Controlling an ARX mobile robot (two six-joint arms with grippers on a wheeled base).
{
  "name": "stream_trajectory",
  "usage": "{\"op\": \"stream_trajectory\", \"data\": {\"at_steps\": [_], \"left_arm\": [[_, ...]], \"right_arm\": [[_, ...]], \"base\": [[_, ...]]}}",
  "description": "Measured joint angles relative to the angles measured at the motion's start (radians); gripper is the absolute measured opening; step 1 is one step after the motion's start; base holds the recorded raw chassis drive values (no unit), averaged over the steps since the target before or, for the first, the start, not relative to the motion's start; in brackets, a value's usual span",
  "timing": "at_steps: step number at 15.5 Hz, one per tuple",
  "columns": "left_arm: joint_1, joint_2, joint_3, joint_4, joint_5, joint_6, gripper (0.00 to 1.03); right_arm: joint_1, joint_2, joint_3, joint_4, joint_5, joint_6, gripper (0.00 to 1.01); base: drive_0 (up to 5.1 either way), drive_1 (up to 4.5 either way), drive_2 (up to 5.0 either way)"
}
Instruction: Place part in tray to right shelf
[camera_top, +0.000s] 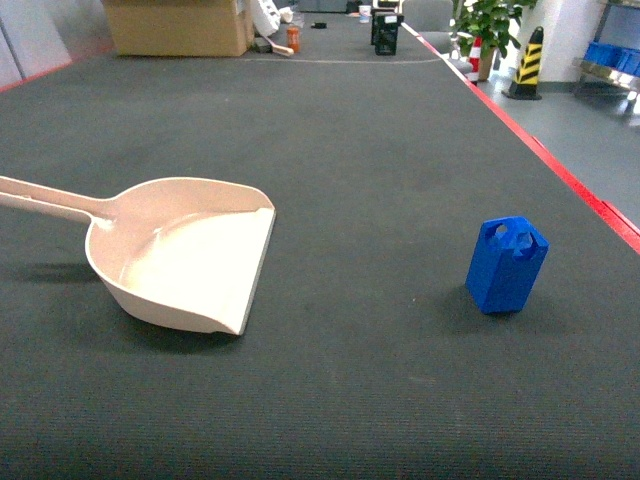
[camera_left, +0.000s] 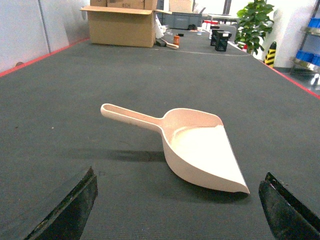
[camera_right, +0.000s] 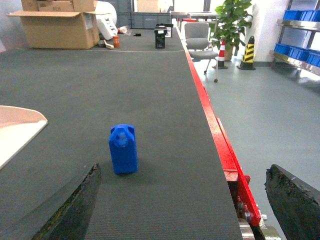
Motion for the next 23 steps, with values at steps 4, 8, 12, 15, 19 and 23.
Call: {"op": "stream_trajectory", "data": {"at_steps": [4,8,12,15,19,23], "left_arm": [[0.0,0.0,0.0,0.0,0.0,0.0,0.98],[0.0,0.0,0.0,0.0,0.0,0.0,0.98],[0.0,0.0,0.0,0.0,0.0,0.0,0.98],[0.0,0.0,0.0,0.0,0.0,0.0,0.98],[0.0,0.0,0.0,0.0,0.0,0.0,0.98],[-0.025,0.096,0.042,-0.107,-0.065,-0.046,0.98]], "right_arm": [[0.0,0.0,0.0,0.0,0.0,0.0,0.98],[0.0,0.0,0.0,0.0,0.0,0.0,0.98],[0.0,0.0,0.0,0.0,0.0,0.0,0.98],[0.0,0.0,0.0,0.0,0.0,0.0,0.98],[0.0,0.0,0.0,0.0,0.0,0.0,0.98],[0.0,0.0,0.0,0.0,0.0,0.0,0.98]], "base": [[0.0,0.0,0.0],[0.0,0.0,0.0],[0.0,0.0,0.0],[0.0,0.0,0.0],[0.0,0.0,0.0],[0.0,0.0,0.0]]}}
